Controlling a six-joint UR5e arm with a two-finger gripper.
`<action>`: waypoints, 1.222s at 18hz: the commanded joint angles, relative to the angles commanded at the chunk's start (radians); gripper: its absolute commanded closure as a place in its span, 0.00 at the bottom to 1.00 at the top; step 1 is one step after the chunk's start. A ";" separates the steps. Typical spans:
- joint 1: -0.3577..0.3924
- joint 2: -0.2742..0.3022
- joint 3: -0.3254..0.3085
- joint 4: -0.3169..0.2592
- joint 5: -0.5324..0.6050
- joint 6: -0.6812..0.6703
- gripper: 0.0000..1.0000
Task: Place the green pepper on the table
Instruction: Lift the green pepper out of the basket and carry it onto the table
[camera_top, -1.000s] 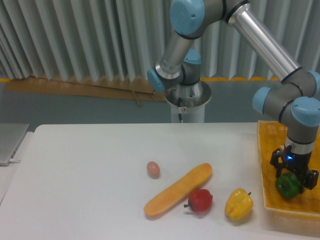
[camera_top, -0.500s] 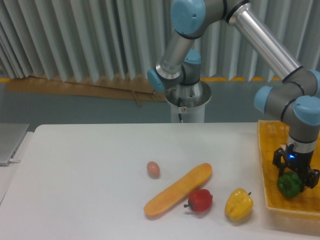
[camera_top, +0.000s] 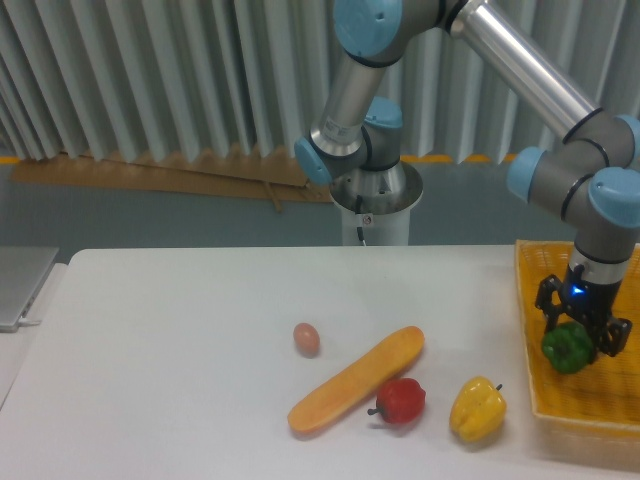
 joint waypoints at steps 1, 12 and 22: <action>0.000 0.011 0.000 -0.020 -0.029 0.000 0.60; -0.098 0.057 0.006 -0.038 -0.048 -0.110 0.59; -0.156 0.072 -0.005 -0.118 0.105 0.069 0.60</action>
